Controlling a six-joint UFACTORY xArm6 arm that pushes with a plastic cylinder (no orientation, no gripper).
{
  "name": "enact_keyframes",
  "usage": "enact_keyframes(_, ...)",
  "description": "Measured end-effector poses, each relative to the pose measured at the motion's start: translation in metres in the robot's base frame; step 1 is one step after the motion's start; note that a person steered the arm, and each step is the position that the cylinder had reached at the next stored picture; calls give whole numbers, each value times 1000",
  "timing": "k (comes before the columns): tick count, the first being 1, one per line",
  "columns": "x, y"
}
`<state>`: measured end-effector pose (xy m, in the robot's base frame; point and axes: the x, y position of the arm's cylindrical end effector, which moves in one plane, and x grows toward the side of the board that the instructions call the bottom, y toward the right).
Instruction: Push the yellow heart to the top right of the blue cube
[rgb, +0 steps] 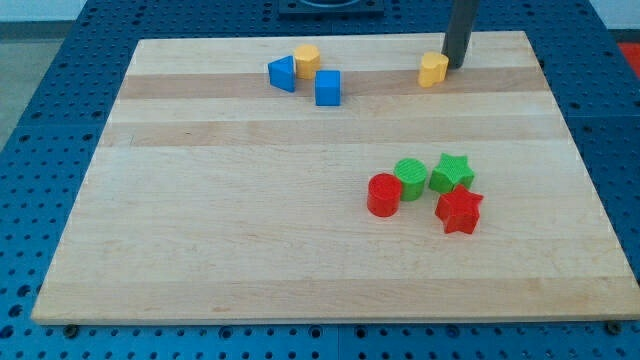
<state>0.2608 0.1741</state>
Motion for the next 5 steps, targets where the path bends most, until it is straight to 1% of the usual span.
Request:
enact_keyframes(2, 19, 3)
enact_keyframes(3, 19, -3)
enact_keyframes(4, 19, -22)
enact_keyframes(5, 19, -64)
